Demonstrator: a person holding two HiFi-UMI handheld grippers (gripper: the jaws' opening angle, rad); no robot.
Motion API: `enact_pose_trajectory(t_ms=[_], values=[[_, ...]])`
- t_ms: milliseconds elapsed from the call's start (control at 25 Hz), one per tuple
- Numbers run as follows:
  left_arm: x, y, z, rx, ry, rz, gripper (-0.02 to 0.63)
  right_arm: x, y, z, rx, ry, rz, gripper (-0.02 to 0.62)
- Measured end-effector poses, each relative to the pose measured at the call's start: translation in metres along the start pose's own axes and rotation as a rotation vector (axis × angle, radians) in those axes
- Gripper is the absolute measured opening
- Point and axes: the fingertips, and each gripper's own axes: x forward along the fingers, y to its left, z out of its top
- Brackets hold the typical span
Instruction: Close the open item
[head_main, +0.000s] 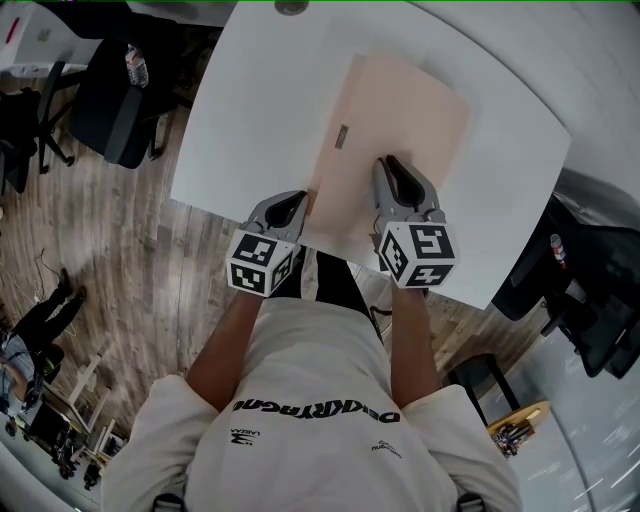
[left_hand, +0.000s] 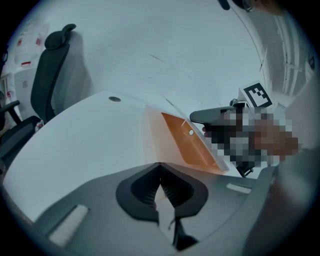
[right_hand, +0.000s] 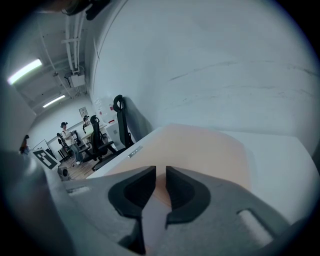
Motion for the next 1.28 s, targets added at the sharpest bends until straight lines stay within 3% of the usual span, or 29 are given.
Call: enact_pose_trajectory(t_ms=[280,560,1280], values=[[0.0,0.001,0.002,-0.081,0.022,-0.094,0.006,0.007,0.002,-0.005,-0.011,0.025,0.007,0.052],[0.0,0.003,0.002,-0.116,0.042,-0.135,0.008,0.015,0.004,-0.01,-0.02,0.05,0.007,0.054],[0.0,0.0,0.001,-0.113,0.052,-0.148,0.006,0.03,0.007,-0.032,-0.09,0.179,0.009,0.067]])
